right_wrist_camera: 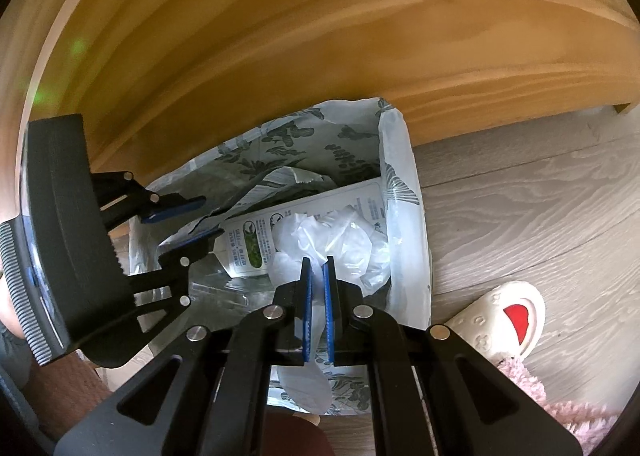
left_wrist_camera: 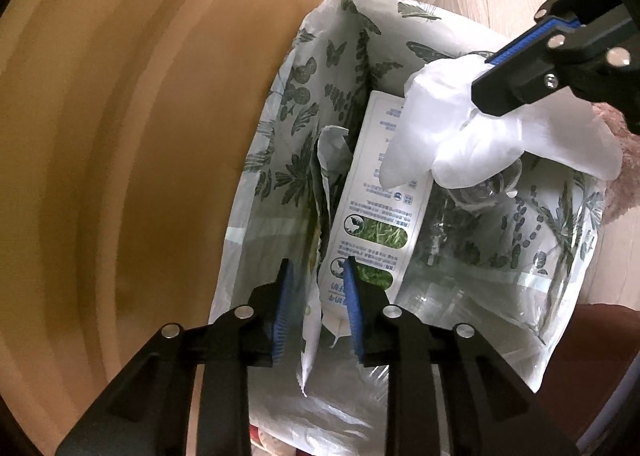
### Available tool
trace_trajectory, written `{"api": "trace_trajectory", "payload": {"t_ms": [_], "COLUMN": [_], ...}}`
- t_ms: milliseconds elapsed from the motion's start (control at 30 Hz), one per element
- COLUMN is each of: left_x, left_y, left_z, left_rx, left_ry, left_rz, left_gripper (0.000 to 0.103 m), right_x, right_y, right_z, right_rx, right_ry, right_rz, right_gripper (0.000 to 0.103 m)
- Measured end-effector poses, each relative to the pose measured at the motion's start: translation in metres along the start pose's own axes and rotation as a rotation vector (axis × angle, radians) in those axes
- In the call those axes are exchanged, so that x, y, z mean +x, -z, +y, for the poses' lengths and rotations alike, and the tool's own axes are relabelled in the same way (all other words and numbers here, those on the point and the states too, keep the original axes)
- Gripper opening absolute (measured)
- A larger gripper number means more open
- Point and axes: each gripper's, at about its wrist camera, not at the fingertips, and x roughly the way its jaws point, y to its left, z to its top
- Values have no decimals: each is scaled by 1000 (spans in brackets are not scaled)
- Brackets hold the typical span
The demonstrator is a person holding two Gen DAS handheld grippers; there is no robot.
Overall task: Collect trash
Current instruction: 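Open the left tool to release the foil pouch into the bag, then lower the gloves into the bag and open the right tool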
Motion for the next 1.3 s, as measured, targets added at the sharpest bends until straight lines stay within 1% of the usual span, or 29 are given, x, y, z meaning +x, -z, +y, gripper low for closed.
{"api": "trace_trajectory", "payload": {"t_ms": [33, 100, 167, 267, 333, 400, 467, 533, 600, 800, 900, 1033, 1133, 1233, 1300], "left_x": [-1, -3, -15, -22, -25, -29, -31, -36, -40, -51, -50, -54, -54, -49, -47], "left_y": [1, 1, 2, 6, 10, 15, 18, 22, 26, 39, 47, 55, 60, 65, 67], "left_z": [1, 0, 5, 8, 8, 13, 15, 20, 24, 28, 30, 36, 39, 41, 45], "left_rx": [-3, -11, -20, -29, -41, -59, -84, -116, -143, -173, -190, -223, -241, -260, -280], "left_ry": [-1, -6, 0, 1, 4, 7, 6, 27, 36, 58, 54, 50, 44, 39, 43], "left_rz": [-3, -3, -16, -27, -31, -36, -41, -52, -59, -77, -65, -61, -56, -39, -32], "left_gripper": [29, 42, 45, 46, 51, 62, 68, 71, 79, 83, 83, 83, 83, 83, 83], "right_x": [0, -1, -2, -3, -3, -3, -2, 1, 3, 6, 7, 10, 16, 21, 26], "right_y": [0, 1, 1, 1, 0, -1, 0, 1, 1, -1, -2, -1, 5, 12, 17], "right_z": [1, 2, 5, 8, 10, 11, 14, 17, 21, 32, 41, 57, 65, 65, 66], "right_rx": [-3, -6, -13, -25, -29, -34, -39, -46, -57, -93, -130, -213, -267, -268, -284], "right_ry": [4, 6, 8, 14, 18, 22, 27, 32, 36, 41, 33, 25, 38, 41, 71], "right_rz": [-2, -3, -7, -10, -9, -8, -8, -9, -9, 9, 24, 49, 94, 158, 197], "right_gripper": [5, 5, 5, 5, 5, 5, 5, 5, 5, 6, 5, 5, 5, 5, 6]}}
